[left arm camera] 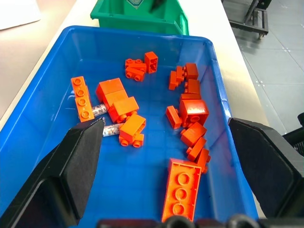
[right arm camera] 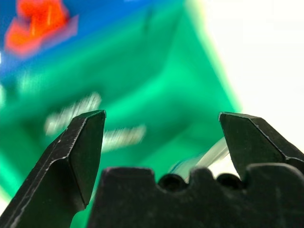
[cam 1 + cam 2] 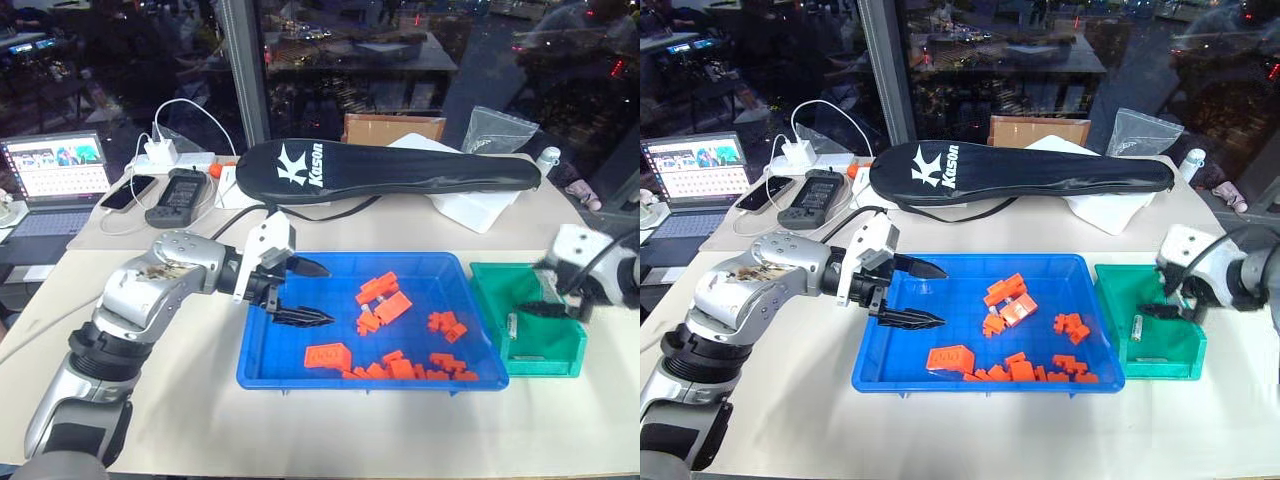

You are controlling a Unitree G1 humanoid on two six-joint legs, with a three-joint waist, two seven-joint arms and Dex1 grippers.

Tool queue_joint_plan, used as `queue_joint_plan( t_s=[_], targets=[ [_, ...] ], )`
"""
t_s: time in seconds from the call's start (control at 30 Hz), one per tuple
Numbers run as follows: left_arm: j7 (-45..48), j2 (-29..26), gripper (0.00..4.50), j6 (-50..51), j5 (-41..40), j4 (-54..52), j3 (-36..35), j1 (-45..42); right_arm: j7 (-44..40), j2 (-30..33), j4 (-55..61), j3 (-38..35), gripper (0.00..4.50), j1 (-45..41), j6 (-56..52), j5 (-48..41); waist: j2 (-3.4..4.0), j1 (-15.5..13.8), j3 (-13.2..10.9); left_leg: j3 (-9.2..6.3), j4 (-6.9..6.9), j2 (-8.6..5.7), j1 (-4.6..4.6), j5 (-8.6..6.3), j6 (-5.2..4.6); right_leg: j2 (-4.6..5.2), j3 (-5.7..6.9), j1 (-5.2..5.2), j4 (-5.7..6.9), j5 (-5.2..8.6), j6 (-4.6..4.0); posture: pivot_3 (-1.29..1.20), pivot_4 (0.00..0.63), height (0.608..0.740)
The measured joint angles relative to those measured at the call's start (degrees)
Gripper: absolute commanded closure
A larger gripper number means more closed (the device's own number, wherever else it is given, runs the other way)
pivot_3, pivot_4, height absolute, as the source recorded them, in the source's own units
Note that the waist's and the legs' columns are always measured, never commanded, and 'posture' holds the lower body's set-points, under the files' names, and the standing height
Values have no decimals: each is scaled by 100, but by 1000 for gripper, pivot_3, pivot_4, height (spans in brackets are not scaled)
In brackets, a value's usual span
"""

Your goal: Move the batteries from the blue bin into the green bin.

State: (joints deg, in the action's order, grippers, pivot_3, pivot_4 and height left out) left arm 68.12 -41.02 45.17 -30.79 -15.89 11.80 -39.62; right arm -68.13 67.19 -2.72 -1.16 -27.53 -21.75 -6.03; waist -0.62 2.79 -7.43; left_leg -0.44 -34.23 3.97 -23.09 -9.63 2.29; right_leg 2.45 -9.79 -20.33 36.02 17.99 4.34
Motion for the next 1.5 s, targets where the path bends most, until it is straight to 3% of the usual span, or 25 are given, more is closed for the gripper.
queue_joint_plan(
  t_s=[0.2, 0.47, 0.83, 0.97, 1.13, 1.17, 1.5],
  targets=[
    [-6, -180, 0, -6, 31, -183, 31, 141, -190, -1146, 814, 860, 45, -453, 110, -215, -1, -48, -1, -3, -2, -2, -11, 0, 0, 2, 1, -2, -1, -1, -1, 0, 150, 720],
    [-85, -306, 0, 1, 30, -223, 5, 179, -342, -1494, 546, 1773, 45, -449, 679, 374, -4, -186, -2, -4, -17, -5, -16, 0, 1, 2, 3, -4, 3, 1, 2, 0, 150, 720],
    [-270, -380, 0, -22, 122, -356, -20, 345, -491, -1800, -571, 2277, 45, -853, 1839, 1167, -4, -175, -2, -4, -14, -4, -11, 0, 0, 1, 3, -1, 4, -5, -9, 0, 150, 720],
    [-341, -375, 0, -21, 120, -385, -42, 365, -485, -1873, -800, 2294, 1092, -942, 2010, 1319, -5, -176, -2, -4, -15, -4, -11, 0, 0, 1, 3, 2, 3, -9, -15, 0, 150, 720],
    [-497, -238, 0, -22, 124, -365, -52, 363, -559, -1876, -794, 2289, 2876, -941, 2048, 1377, -5, -189, -2, -4, -17, -4, -11, 0, 0, 1, 3, 3, 3, -9, -15, 0, 150, 720],
    [-505, -237, 0, -22, 125, -365, -52, 363, -584, -1865, -762, 2281, 3047, -940, 2048, 1372, -4, -189, -2, -4, -16, -4, -10, 0, 0, 1, 3, 4, 4, -9, -15, 0, 150, 720],
    [-592, -177, 0, -269, 324, -99, -36, 305, -1502, -1046, 493, 2050, 3048, -429, 1510, 807, -4, -217, -2, -4, -17, -4, -12, 0, 1, 2, 3, 6, 1, -8, -14, 0, 150, 720]
  ],
)
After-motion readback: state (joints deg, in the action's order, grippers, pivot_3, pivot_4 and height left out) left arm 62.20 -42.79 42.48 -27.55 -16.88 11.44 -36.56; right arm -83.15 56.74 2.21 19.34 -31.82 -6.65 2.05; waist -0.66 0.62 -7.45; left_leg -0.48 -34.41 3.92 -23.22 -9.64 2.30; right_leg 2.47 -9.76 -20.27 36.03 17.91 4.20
